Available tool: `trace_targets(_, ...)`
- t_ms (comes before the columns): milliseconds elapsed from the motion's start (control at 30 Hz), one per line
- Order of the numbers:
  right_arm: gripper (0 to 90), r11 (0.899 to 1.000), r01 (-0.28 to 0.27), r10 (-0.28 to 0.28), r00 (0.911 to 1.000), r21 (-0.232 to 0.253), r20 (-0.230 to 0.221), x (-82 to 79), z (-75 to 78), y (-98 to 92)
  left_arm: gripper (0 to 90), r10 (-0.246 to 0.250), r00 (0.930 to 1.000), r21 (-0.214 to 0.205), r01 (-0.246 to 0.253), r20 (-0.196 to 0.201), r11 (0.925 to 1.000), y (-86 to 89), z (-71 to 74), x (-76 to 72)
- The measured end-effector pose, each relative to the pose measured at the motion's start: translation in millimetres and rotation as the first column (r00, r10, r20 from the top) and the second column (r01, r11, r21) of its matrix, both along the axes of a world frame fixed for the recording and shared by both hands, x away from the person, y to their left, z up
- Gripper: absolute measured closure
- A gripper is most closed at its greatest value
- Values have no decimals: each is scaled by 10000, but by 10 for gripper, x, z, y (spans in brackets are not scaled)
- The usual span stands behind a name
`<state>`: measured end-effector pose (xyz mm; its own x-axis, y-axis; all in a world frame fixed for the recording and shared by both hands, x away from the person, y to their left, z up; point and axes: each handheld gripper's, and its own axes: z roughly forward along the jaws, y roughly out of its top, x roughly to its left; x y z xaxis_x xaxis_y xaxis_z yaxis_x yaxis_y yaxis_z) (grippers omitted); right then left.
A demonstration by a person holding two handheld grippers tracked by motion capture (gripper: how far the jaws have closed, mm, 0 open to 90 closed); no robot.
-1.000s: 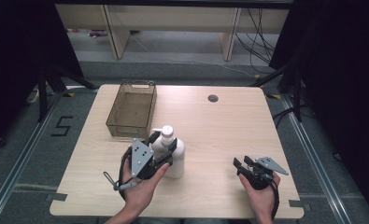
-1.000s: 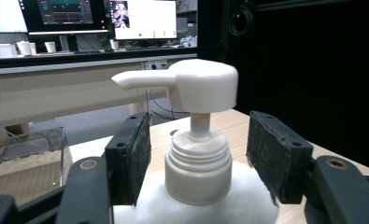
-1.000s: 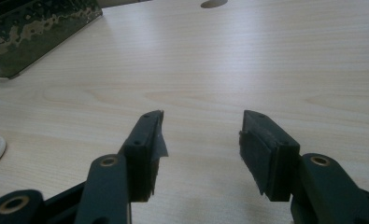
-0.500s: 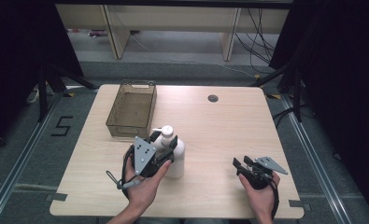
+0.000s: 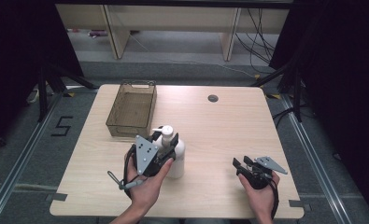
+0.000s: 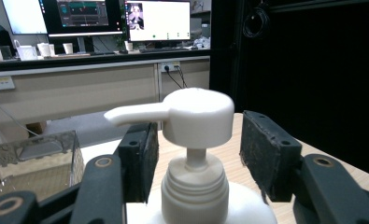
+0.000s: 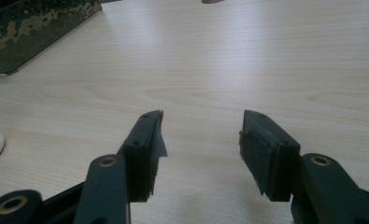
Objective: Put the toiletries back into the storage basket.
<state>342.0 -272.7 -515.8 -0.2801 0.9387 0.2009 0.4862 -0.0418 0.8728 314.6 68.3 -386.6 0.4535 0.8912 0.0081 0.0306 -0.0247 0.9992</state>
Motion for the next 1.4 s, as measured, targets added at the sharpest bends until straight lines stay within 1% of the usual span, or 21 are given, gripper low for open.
trace_targets(167, 491, 10000, 91, -91, 10000, -8, -14, 8, -5, 3, 521, -7, 10000, 1, 7, -86, 10000, -1, 9, 10)
trace_targets(233, 491, 10000, 79, -79, 10000, -21, -7, 9, -6, 3, 544, 38, 9999, -21, -38, -121, 10000, 8, 11, 10)
trace_targets(267, 491, 10000, 34, -34, 10000, -36, -32, 7, -4, 0, 575, 72, 9999, -57, -73, -121, 10000, 11, 11, 10)
trace_targets(333, 491, 10000, -17, 17, 10000, 13, 24, 5, 0, -1, 584, 98, 9998, -98, -99, -154, 9999, 17, 14, 10)
trace_targets(367, 491, 10000, -17, 17, 10000, 13, 24, 5, 0, -1, 584, 107, 9998, -147, -109, -172, 9998, 15, 15, 10)
trace_targets(400, 491, 9997, 2, 1, 9999, 232, -150, 4, -3, 18, 585, 129, 9997, -170, -132, -190, 9998, 13, 16, 8)
trace_targets(467, 490, 10000, 1, -1, 10000, -43, -12, 5, -2, 0, 587, 174, 9997, -141, -177, -192, 9997, 6, 17, 4)
trace_targets(633, 490, 10000, 24, -24, 10000, 11, 36, 6, -1, 0, 591, 86, 9997, -153, -89, -237, 9998, 18, 21, 7)
trace_targets(667, 489, 9998, 19, -18, 10000, 211, -79, 5, -4, 14, 592, 63, 9997, -170, -67, -251, 9998, 21, 23, 9)
trace_targets(700, 489, 10000, 36, -36, 10000, 0, -6, 6, -2, 0, 592, 28, 9996, -168, -33, -268, 9999, 25, 24, 12)
trace_targets(800, 489, 10000, 33, -33, 10000, 36, 14, 4, -1, -1, 593, -113, 9994, -88, 110, -312, 9999, 39, 35, 28)
trace_targets(833, 489, 9994, 46, -41, 9999, 356, -156, 2, 1, 20, 594, -112, 9993, -134, 107, -366, 9999, 41, 38, 31)
trace_targets(867, 489, 9999, 45, -44, 9999, 103, -119, 10, -4, -1, 594, -151, 9991, -124, 146, -391, 9998, 47, 42, 40)
trace_targets(900, 489, 9997, 110, -105, 9997, 234, -215, 2, 0, 11, 594, -157, 9990, -127, 152, -418, 9998, 52, 46, 48)
trace_targets(933, 489, 9999, -25, 28, 9999, 164, -162, 11, -3, 4, 594, -165, 9990, -94, 162, -418, 9998, 58, 49, 56)
trace_targets(967, 488, 9999, -11, 13, 9998, 132, -175, 9, -1, 1, 595, -153, 9988, -74, 150, -456, 9999, 65, 53, 60)
trace_targets(1000, 488, 10000, 43, -43, 9994, 16, -346, -4, 12, -4, 594, -127, 9990, -74, 124, -435, 9999, 69, 56, 65)
trace_targets(1067, 488, 9999, 101, -100, 9993, 40, -364, -8, 14, -8, 595, -120, 9991, -6, 120, -416, 9999, 85, 65, 70)
trace_targets(1100, 488, 9999, 73, -75, 9996, -69, -289, -4, 8, -16, 594, -85, 9991, -24, 84, -404, 10000, 92, 71, 72)
trace_targets(1300, 488, 10000, 94, -93, 9993, 18, -359, -8, 15, -7, 595, -32, 9997, -86, 30, -228, 10000, 162, 156, 92)
trace_targets(1400, 488, 9998, 175, -172, 9991, 86, -400, -14, 16, -1, 595, -35, 9998, -40, 35, -172, 10000, 187, 189, 109)
